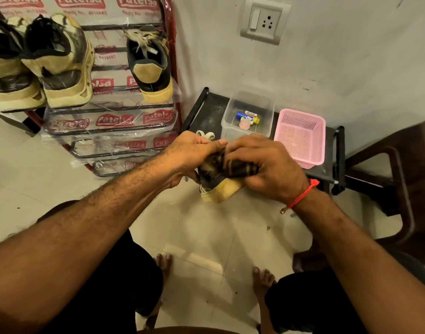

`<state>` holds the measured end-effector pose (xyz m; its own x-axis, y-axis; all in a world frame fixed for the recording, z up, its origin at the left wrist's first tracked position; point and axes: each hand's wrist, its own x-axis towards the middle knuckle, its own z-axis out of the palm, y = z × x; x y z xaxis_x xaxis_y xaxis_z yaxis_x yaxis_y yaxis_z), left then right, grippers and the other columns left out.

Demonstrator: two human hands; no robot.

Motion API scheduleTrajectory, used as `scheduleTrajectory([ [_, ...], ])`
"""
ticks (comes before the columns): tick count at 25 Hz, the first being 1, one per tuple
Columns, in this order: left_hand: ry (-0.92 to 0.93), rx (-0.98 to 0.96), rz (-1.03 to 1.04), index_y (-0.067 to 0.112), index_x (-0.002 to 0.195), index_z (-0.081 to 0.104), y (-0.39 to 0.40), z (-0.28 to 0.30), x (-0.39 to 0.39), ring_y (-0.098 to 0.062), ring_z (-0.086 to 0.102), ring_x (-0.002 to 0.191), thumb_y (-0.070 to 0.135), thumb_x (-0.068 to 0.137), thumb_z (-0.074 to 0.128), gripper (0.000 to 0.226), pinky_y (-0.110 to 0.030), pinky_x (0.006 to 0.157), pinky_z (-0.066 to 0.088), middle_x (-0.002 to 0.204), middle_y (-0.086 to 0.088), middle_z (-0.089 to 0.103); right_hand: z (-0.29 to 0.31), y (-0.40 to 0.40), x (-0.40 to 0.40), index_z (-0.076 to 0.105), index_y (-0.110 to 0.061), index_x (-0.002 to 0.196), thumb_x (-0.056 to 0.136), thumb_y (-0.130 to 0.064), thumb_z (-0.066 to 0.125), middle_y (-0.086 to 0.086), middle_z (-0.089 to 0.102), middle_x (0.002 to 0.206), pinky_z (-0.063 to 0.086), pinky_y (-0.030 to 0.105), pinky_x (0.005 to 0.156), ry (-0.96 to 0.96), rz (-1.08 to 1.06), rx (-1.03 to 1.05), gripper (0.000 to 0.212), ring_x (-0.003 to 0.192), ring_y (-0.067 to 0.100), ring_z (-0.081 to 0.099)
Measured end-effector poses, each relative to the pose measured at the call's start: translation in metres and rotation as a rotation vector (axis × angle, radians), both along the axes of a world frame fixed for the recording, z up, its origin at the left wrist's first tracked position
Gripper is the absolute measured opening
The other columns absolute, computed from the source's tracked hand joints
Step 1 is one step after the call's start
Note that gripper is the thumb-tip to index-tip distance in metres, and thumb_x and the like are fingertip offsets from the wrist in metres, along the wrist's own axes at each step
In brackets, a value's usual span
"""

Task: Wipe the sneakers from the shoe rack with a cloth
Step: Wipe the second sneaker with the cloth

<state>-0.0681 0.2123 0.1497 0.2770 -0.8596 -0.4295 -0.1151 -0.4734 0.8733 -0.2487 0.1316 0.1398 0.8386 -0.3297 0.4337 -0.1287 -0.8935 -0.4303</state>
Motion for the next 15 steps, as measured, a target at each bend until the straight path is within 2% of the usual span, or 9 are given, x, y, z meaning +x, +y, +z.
scheduleTrajectory([
  [2, 0.036, -0.010, 0.028, 0.008, 0.096, 0.077, 0.000, 0.000, 0.003, -0.029, 0.073, 0.093, 0.040, 0.092, 0.070, 0.034, -0.056, 0.076, 0.062, 0.098, -0.014, 0.075, 0.001, -0.010, -0.004, 0.077, -0.007, 0.092, 0.076, -0.006, 0.069, 0.007, 0.071, 0.099, 0.054, 0.048, 0.079, -0.044, -0.145, 0.011, 0.018, 0.088, 0.030, 0.066],
  [3, 0.038, -0.013, 0.023, 0.009, 0.096, 0.077, 0.000, 0.000, 0.004, -0.028, 0.073, 0.091, 0.041, 0.092, 0.070, 0.033, -0.055, 0.076, 0.062, 0.097, -0.013, 0.075, 0.000, -0.004, -0.004, 0.077, -0.007, 0.091, 0.077, -0.006, 0.068, 0.007, 0.071, 0.099, 0.054, 0.046, 0.081, -0.051, -0.119, 0.004, 0.017, 0.089, 0.029, 0.066],
  [6, -0.041, -0.006, -0.047, 0.012, 0.090, 0.079, 0.001, -0.002, 0.003, -0.029, 0.073, 0.081, 0.045, 0.093, 0.067, 0.034, -0.050, 0.073, 0.063, 0.086, -0.013, 0.075, 0.000, 0.017, 0.003, 0.076, -0.006, 0.090, 0.081, -0.010, 0.067, 0.007, 0.070, 0.101, 0.051, 0.038, 0.089, -0.025, 0.133, -0.027, 0.014, 0.094, 0.025, 0.064],
  [9, 0.006, -0.029, 0.006, 0.011, 0.094, 0.076, 0.000, 0.000, 0.002, -0.025, 0.073, 0.089, 0.041, 0.093, 0.067, 0.032, -0.049, 0.074, 0.063, 0.094, -0.010, 0.075, 0.005, -0.002, -0.002, 0.076, -0.004, 0.090, 0.077, 0.000, 0.074, 0.007, 0.071, 0.099, 0.054, 0.044, 0.082, -0.088, -0.026, 0.056, 0.014, 0.090, 0.024, 0.066],
  [12, -0.025, -0.060, -0.009, 0.012, 0.090, 0.077, 0.000, 0.001, 0.003, -0.015, 0.068, 0.072, 0.041, 0.093, 0.067, 0.031, -0.035, 0.060, 0.059, 0.078, -0.003, 0.072, -0.001, 0.008, -0.002, 0.076, -0.006, 0.091, 0.076, 0.001, 0.075, 0.007, 0.071, 0.102, 0.052, 0.037, 0.088, -0.065, 0.046, 0.003, 0.017, 0.094, 0.023, 0.065],
  [13, -0.035, -0.059, -0.020, 0.013, 0.090, 0.077, 0.000, 0.000, 0.002, -0.016, 0.069, 0.073, 0.042, 0.093, 0.067, 0.031, -0.035, 0.061, 0.059, 0.078, -0.003, 0.072, -0.002, 0.006, -0.001, 0.076, -0.007, 0.092, 0.076, -0.001, 0.075, 0.006, 0.071, 0.102, 0.052, 0.037, 0.088, -0.049, 0.042, -0.014, 0.017, 0.094, 0.023, 0.064],
  [15, -0.009, -0.062, -0.013, 0.013, 0.094, 0.076, 0.001, 0.000, -0.001, -0.021, 0.072, 0.083, 0.041, 0.093, 0.068, 0.029, -0.041, 0.068, 0.062, 0.090, -0.007, 0.075, -0.002, -0.005, -0.004, 0.076, -0.008, 0.090, 0.075, -0.002, 0.074, 0.005, 0.071, 0.098, 0.054, 0.043, 0.083, -0.058, -0.098, 0.007, 0.016, 0.090, 0.024, 0.065],
])
